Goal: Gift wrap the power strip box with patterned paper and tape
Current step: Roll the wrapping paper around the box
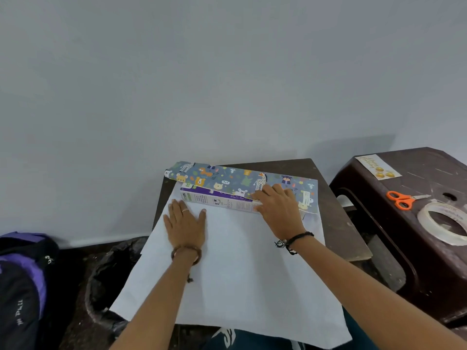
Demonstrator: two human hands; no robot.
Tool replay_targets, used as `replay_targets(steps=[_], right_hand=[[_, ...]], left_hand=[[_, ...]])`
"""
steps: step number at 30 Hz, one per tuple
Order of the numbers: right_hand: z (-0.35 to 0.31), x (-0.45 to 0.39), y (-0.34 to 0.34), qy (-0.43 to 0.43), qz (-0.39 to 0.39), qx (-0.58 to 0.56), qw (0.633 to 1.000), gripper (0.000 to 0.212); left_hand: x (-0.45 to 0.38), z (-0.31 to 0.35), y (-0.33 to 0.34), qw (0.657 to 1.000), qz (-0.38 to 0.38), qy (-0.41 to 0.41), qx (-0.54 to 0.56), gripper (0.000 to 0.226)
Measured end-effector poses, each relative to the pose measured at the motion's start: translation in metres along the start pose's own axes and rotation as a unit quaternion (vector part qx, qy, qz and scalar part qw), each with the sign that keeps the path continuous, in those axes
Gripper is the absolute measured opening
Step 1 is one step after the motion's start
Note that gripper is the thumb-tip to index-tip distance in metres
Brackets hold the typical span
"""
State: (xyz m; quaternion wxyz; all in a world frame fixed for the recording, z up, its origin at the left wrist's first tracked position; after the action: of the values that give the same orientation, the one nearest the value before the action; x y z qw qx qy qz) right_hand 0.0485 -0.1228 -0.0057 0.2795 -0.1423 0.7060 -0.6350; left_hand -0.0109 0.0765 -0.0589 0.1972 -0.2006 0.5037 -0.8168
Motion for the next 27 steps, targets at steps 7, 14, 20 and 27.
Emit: replay_targets(steps=[7, 14, 20, 27], right_hand=[[0.012, -0.006, -0.007, 0.050, 0.049, -0.028, 0.997, 0.020], [0.024, 0.013, 0.012, 0.090, 0.089, -0.124, 0.984, 0.034], [0.039, 0.017, 0.010, 0.110, 0.150, -0.249, 0.951, 0.045], [0.070, 0.017, 0.015, 0.197, 0.235, -0.258, 0.916, 0.019]], left_hand=[[0.028, 0.001, 0.009, 0.996, 0.021, 0.047, -0.077, 0.073], [0.054, 0.018, 0.013, 0.999, 0.030, -0.011, 0.034, 0.077], [0.004, 0.017, -0.015, 0.807, 0.067, -0.233, 0.538, 0.070], [-0.009, 0.026, -0.004, 0.836, 0.158, -0.223, 0.476, 0.050]])
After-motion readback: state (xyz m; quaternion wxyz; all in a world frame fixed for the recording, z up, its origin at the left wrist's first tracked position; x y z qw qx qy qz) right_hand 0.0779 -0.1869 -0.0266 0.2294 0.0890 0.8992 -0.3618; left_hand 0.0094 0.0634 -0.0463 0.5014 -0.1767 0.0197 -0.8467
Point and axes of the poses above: each hand's wrist, its own x-axis away from the middle knuckle, its own y-axis out of the palm, z = x × y, the point moved 5 cm from there along -x, towards the middle knuckle, and after that the axes turned 9 degrees about -z, right-handed, at the moved point
